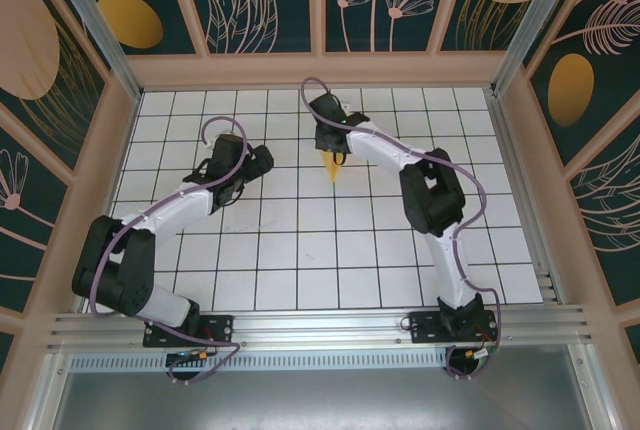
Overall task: Fold a paper plane with a square sheet of paper (pick it up from the middle)
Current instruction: Move the paper plane to the top-center of the table, then reset both arms
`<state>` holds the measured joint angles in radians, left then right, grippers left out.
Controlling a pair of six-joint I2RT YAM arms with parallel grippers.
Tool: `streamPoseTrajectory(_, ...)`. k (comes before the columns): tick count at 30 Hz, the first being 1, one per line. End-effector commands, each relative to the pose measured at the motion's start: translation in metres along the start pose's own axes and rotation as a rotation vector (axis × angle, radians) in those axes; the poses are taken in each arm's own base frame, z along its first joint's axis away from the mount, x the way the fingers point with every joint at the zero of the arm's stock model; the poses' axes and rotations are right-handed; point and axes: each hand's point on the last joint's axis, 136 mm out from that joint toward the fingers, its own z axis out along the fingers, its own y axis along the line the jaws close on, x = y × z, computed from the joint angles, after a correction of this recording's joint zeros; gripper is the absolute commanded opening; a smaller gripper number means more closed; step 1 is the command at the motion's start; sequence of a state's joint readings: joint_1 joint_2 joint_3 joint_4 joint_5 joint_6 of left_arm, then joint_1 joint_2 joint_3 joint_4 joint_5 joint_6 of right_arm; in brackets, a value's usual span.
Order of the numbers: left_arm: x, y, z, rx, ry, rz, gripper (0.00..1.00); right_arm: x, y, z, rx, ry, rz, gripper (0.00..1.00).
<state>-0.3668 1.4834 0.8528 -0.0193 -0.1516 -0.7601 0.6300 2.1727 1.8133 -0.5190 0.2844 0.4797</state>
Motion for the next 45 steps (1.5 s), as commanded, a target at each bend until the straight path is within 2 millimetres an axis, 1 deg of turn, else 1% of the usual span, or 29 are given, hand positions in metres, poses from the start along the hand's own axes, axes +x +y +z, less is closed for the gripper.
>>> streamPoseTrajectory(1, -0.026, 0.008, -0.015, -0.050, -0.081, 0.033, 0.99, -0.055, -0.001, -0.079, -0.039, -0.167, 0.034, 0.56)
streamPoseTrajectory(2, -0.032, 0.009, -0.018, -0.057, -0.102, 0.037, 0.98, -0.063, -0.007, -0.092, -0.036, -0.203, 0.045, 0.59)
streamPoseTrajectory(4, -0.047, 0.014, -0.025, -0.078, -0.153, 0.040, 0.98, -0.075, -0.028, -0.111, -0.004, -0.269, 0.071, 0.64)
streamPoseTrajectory(5, -0.054, 0.016, -0.029, -0.086, -0.176, 0.042, 0.99, -0.081, -0.039, -0.120, 0.012, -0.302, 0.090, 0.66)
streamPoseTrajectory(7, -0.070, 0.023, -0.038, -0.112, -0.237, 0.049, 0.98, -0.089, -0.070, -0.136, 0.055, -0.364, 0.122, 0.72)
streamPoseTrajectory(8, -0.077, 0.026, -0.042, -0.125, -0.269, 0.052, 0.98, -0.091, -0.080, -0.144, 0.068, -0.393, 0.132, 0.75)
streamPoseTrajectory(10, -0.091, 0.035, -0.053, -0.151, -0.343, 0.060, 0.98, -0.096, -0.120, -0.158, 0.118, -0.450, 0.179, 0.85)
streamPoseTrajectory(11, -0.095, 0.040, -0.057, -0.161, -0.373, 0.063, 0.99, -0.096, -0.134, -0.164, 0.132, -0.472, 0.198, 0.90)
streamPoseTrajectory(12, -0.102, 0.046, -0.063, -0.173, -0.414, 0.060, 0.98, -0.093, -0.153, -0.168, 0.163, -0.491, 0.220, 0.98)
streamPoseTrajectory(13, -0.106, 0.053, -0.068, -0.189, -0.450, 0.056, 0.99, -0.092, -0.170, -0.177, 0.183, -0.517, 0.238, 0.99)
streamPoseTrajectory(15, -0.113, 0.070, -0.079, -0.236, -0.518, 0.049, 0.98, -0.082, -0.199, -0.182, 0.234, -0.544, 0.257, 0.99)
streamPoseTrajectory(16, -0.113, 0.079, -0.083, -0.258, -0.549, 0.044, 0.99, -0.076, -0.216, -0.185, 0.265, -0.560, 0.270, 0.99)
streamPoseTrajectory(17, -0.114, 0.088, -0.087, -0.279, -0.573, 0.042, 0.98, -0.069, -0.231, -0.185, 0.301, -0.568, 0.277, 0.99)
streamPoseTrajectory(18, -0.113, 0.096, -0.091, -0.297, -0.600, 0.043, 0.99, -0.064, -0.248, -0.191, 0.334, -0.595, 0.296, 0.99)
streamPoseTrajectory(19, -0.113, 0.103, -0.094, -0.319, -0.618, 0.041, 0.99, -0.056, -0.262, -0.191, 0.362, -0.607, 0.303, 0.99)
streamPoseTrajectory(21, -0.110, 0.119, -0.101, -0.375, -0.650, 0.035, 0.98, -0.034, -0.290, -0.188, 0.406, -0.623, 0.315, 0.99)
streamPoseTrajectory(23, -0.107, 0.130, -0.104, -0.416, -0.670, 0.058, 0.98, -0.011, -0.316, -0.185, 0.444, -0.633, 0.333, 0.99)
streamPoseTrajectory(26, -0.096, 0.141, -0.103, -0.448, -0.687, 0.145, 0.99, 0.020, -0.344, -0.174, 0.426, -0.619, 0.369, 0.99)
streamPoseTrajectory(29, -0.087, 0.149, -0.101, -0.438, -0.696, 0.180, 0.98, 0.040, -0.355, -0.167, 0.407, -0.654, 0.356, 0.99)
streamPoseTrajectory(32, -0.082, 0.147, -0.097, -0.386, -0.716, 0.216, 0.99, 0.050, -0.357, -0.160, 0.386, -0.681, 0.331, 0.99)
streamPoseTrajectory(36, -0.080, 0.139, -0.092, -0.301, -0.748, 0.263, 0.99, 0.048, -0.348, -0.152, 0.333, -0.728, 0.263, 0.99)
streamPoseTrajectory(39, -0.080, 0.129, -0.087, -0.229, -0.763, 0.309, 0.99, 0.046, -0.344, -0.144, 0.312, -0.745, 0.220, 0.99)
streamPoseTrajectory(45, -0.078, 0.122, -0.081, -0.111, -0.789, 0.344, 0.98, 0.043, -0.329, -0.135, 0.223, -0.799, 0.161, 0.99)
